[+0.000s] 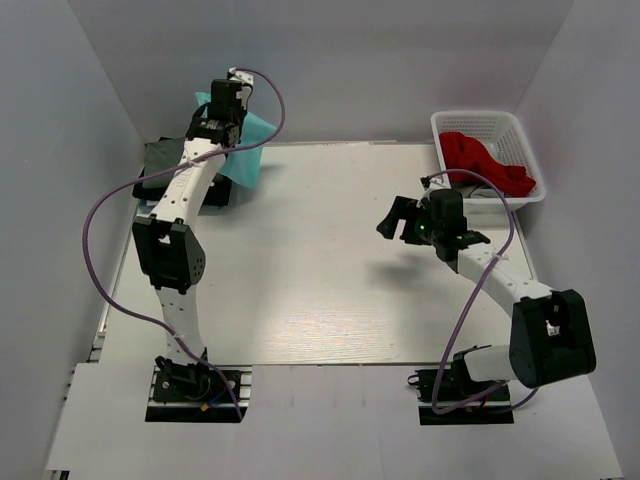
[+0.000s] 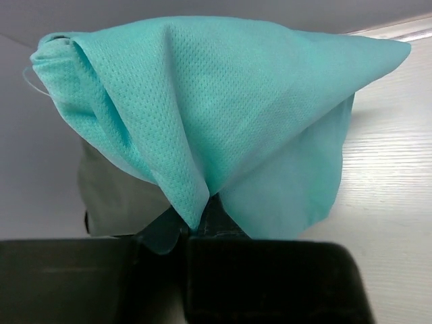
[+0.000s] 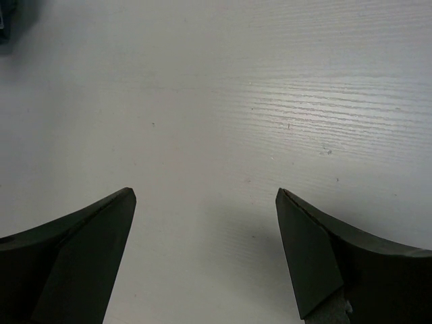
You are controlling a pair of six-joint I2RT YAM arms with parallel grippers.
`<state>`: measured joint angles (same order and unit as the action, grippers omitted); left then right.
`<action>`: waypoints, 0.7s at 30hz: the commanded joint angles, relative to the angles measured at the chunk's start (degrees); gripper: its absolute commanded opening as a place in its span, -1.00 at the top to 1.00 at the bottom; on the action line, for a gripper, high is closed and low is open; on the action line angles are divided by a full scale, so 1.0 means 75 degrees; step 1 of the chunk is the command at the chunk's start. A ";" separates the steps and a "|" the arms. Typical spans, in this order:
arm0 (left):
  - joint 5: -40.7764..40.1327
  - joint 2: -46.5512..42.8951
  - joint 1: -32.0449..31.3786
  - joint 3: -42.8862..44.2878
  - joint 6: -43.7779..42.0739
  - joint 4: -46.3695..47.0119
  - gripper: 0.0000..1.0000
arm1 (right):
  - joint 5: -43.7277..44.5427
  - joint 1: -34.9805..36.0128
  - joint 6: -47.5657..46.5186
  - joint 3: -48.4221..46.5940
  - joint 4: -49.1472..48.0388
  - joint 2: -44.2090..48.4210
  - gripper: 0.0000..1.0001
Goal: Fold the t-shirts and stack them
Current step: Put the neatly folded tshirt into the corner of the board with the left arm
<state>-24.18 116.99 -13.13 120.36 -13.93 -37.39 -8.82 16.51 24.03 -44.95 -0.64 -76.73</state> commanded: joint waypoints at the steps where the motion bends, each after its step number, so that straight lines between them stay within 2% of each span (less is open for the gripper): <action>1: -0.0080 -0.0060 0.0343 0.0534 -0.0333 -0.0195 1.00 | -0.0393 -0.0057 0.0100 -0.0498 -0.0406 -0.0245 -0.81; 21: 0.1432 -0.0142 0.1702 0.1156 -0.0334 -0.0136 1.00 | -0.1671 -0.0104 0.0452 -0.1026 -0.0828 -0.1429 -0.81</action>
<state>-16.03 117.69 -1.54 126.91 -16.45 -39.86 -18.81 16.08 26.81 -49.78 -3.66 -86.74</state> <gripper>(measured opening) 0.088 0.904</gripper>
